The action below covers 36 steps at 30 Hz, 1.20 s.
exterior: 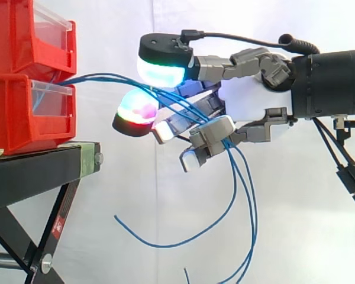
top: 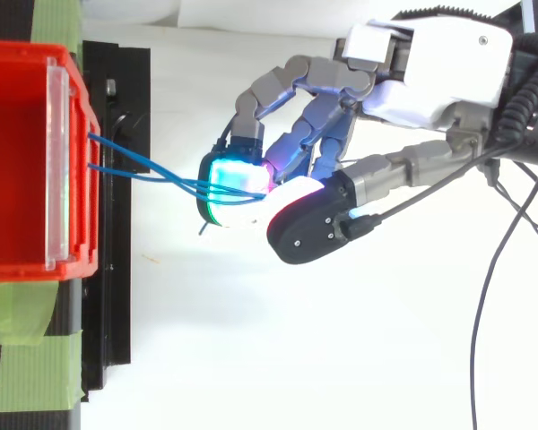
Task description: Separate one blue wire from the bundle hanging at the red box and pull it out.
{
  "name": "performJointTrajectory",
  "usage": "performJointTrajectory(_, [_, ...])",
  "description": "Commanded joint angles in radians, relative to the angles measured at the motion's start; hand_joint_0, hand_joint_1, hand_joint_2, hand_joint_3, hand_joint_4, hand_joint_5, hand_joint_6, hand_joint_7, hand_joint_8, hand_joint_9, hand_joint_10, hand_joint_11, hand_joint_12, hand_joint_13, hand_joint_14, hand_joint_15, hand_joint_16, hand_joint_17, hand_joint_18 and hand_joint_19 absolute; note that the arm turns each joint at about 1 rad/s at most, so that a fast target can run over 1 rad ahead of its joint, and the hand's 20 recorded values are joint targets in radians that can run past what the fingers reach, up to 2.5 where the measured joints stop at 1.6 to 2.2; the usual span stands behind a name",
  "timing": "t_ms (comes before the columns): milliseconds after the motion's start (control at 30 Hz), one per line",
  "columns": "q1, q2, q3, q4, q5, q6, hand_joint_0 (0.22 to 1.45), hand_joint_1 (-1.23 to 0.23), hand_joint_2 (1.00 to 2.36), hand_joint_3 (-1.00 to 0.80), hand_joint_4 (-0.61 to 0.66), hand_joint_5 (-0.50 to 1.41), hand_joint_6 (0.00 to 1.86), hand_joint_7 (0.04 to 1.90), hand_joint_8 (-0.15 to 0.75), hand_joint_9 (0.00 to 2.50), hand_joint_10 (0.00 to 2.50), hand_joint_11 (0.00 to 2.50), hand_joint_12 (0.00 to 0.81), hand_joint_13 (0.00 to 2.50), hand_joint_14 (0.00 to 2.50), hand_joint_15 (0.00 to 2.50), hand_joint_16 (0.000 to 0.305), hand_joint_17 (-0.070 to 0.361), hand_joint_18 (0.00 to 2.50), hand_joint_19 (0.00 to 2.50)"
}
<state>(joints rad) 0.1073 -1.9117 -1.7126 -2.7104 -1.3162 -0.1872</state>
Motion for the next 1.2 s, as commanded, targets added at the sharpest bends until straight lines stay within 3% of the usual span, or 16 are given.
performJointTrajectory(0, [0.0, 0.0, 0.001, 0.0, 0.0, 0.0, 0.57, -0.62, 1.01, -0.41, 0.2, -0.18, 0.89, 0.9, 0.383, 1.04, 0.01, 0.89, 0.364, 1.51, 0.0, 1.56, 0.058, 0.131, 0.93, 0.73])
performJointTrajectory(433, [-0.002, -0.001, -0.001, 0.0, 0.008, 0.0, 0.6, -0.64, 1.01, -0.34, 0.19, -0.18, 0.9, 0.92, 0.381, 1.05, 0.02, 0.91, 0.354, 1.52, 0.0, 1.57, 0.057, 0.129, 0.96, 0.71])
performJointTrajectory(933, [-0.003, 0.0, -0.001, 0.0, 0.006, 0.002, 0.61, -0.82, 1.01, -0.3, 0.17, -0.19, 0.91, 0.93, 0.363, 0.98, 0.02, 0.94, 0.357, 1.48, 0.0, 1.57, 0.057, 0.128, 0.92, 0.74])
performJointTrajectory(1167, [-0.008, 0.0, 0.001, 0.0, 0.006, 0.002, 0.61, -0.84, 1.01, -0.33, 0.19, -0.2, 0.91, 0.91, 0.362, 0.97, 0.02, 0.97, 0.367, 1.47, 0.0, 1.57, 0.057, 0.129, 0.91, 0.74])
